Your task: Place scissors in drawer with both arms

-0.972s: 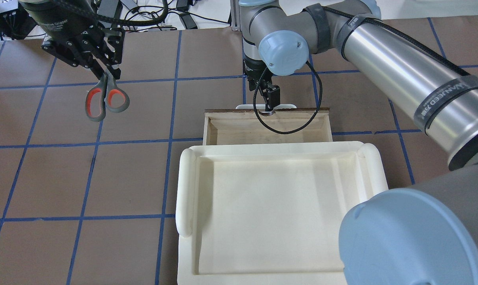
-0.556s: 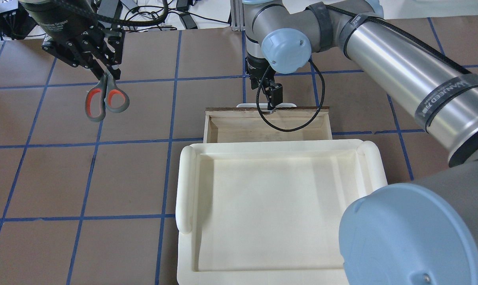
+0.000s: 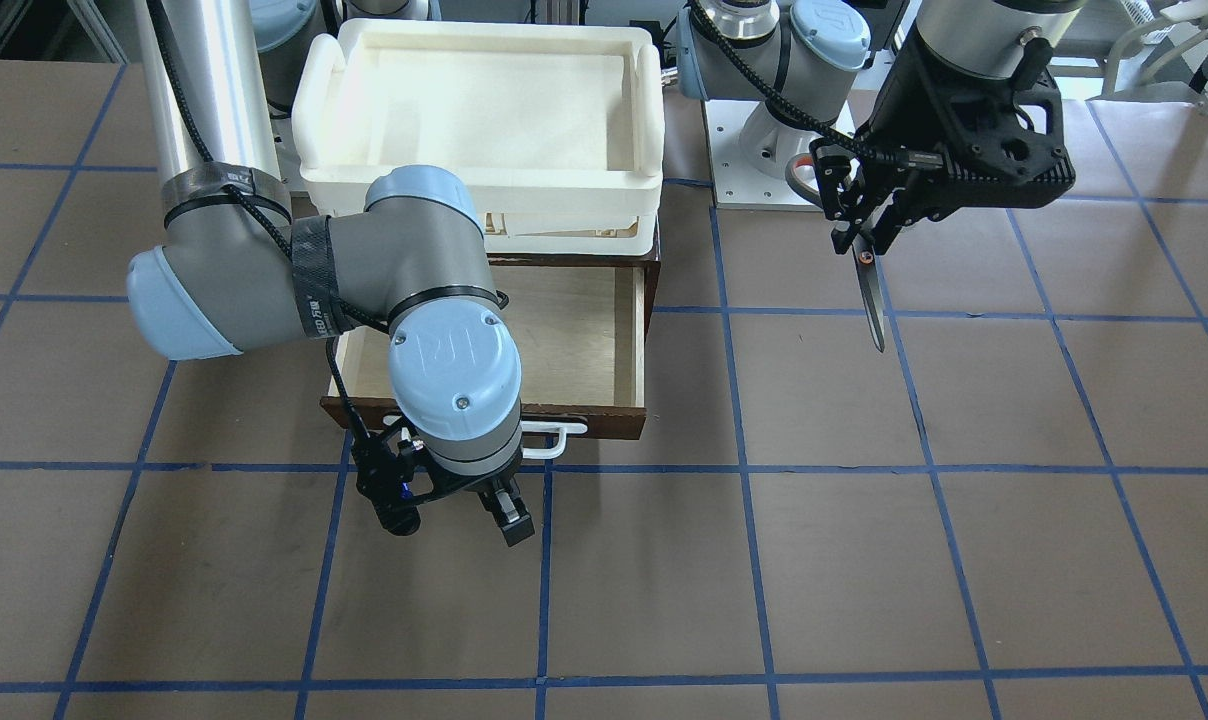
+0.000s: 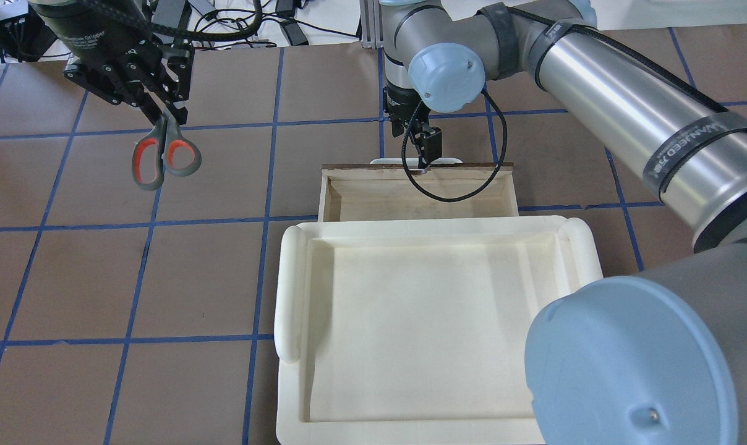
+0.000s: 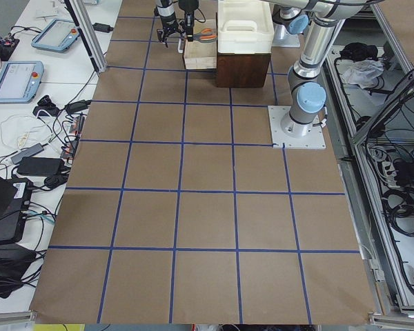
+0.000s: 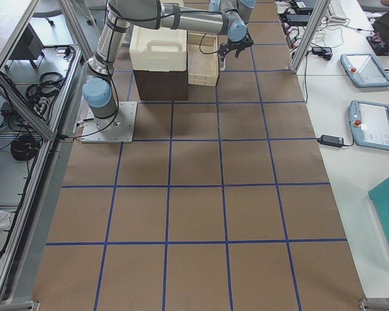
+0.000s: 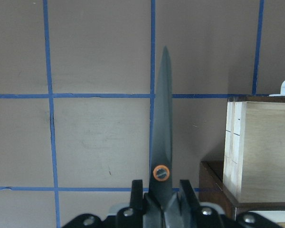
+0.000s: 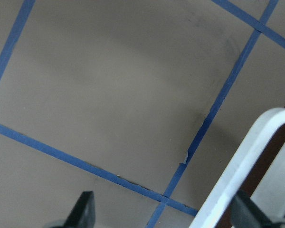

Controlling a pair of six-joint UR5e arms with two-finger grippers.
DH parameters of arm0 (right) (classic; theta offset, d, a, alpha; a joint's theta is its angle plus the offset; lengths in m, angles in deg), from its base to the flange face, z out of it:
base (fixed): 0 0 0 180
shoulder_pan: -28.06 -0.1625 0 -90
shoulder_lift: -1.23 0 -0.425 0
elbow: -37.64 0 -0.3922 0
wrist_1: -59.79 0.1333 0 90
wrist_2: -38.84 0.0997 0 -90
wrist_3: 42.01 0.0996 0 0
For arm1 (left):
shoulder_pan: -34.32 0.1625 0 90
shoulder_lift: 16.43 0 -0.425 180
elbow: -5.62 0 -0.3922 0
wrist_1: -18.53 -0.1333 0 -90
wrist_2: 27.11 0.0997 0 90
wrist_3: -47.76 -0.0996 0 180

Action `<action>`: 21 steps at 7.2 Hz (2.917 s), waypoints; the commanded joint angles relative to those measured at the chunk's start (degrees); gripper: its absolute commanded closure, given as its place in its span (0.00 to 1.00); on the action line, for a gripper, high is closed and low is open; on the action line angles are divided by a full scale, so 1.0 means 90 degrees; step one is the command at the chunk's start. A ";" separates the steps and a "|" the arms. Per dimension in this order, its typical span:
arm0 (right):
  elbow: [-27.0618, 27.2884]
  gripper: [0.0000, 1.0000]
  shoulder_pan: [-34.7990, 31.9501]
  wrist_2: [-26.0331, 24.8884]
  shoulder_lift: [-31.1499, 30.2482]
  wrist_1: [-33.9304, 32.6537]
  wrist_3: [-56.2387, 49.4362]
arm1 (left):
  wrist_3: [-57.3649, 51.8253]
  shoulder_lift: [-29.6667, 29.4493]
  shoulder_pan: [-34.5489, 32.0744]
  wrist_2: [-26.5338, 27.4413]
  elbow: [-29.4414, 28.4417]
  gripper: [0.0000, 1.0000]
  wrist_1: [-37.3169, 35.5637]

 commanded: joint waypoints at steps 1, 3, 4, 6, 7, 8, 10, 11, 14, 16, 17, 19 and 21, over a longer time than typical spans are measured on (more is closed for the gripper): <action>-0.0069 0.00 0.0010 0.0008 0.0009 -0.0003 -0.0008 | 0.0002 0.0000 -0.0009 0.0000 0.0000 0.86 0.0001; -0.0186 0.00 0.0029 0.0008 0.0067 -0.0003 -0.0076 | 0.0003 0.0000 -0.0010 0.0000 0.0000 0.86 0.0001; -0.0206 0.00 0.0087 0.0008 0.0058 0.0006 -0.0096 | 0.0003 0.0010 -0.0010 0.0000 0.0000 0.86 0.0001; -0.0235 0.00 0.0098 -0.0041 -0.0214 0.0123 -0.0280 | 0.0002 0.0000 -0.0010 0.0000 0.0000 0.86 0.0011; -0.0226 0.00 0.0107 -0.0350 -0.0457 0.0327 -0.0775 | -0.0007 0.0029 -0.0010 0.0000 0.0000 0.86 0.0011; -0.0119 0.00 0.0146 -0.0411 -0.0788 0.0387 -0.1611 | 0.0002 0.0020 -0.0010 0.0000 0.0000 0.86 0.0011; 0.0008 0.00 0.0544 -0.0402 -0.1375 0.0406 -0.4234 | -0.0007 0.0029 -0.0010 0.0000 0.0000 0.86 0.0011; 0.0115 0.00 0.0798 -0.0335 -0.1561 0.0397 -0.5155 | -0.0007 0.0029 -0.0010 0.0000 0.0000 0.86 0.0021; 0.0398 0.00 0.0976 -0.0432 -0.2225 0.0407 -0.6694 | -0.1842 -0.0155 -0.0029 0.0010 0.0087 0.86 0.0001; 0.0536 0.00 0.0977 -0.0422 -0.2344 0.0387 -0.6881 | -0.4329 -0.0001 -0.0029 0.0137 0.0361 0.86 -0.0086; 0.0546 0.00 0.0986 -0.0441 -0.2344 0.0407 -0.6902 | -0.5716 -0.0039 -0.0039 0.0127 0.0400 0.86 -0.0145; 0.0546 0.00 0.1054 -0.0441 -0.2451 0.0436 -0.6980 | -0.8405 -0.0107 -0.0058 0.0040 0.0440 0.86 -0.0243; 0.0555 0.00 0.1133 -0.0441 -0.2471 0.0612 -0.7127 | -0.9390 -0.0165 -0.0204 -0.0068 0.0430 0.90 -0.0262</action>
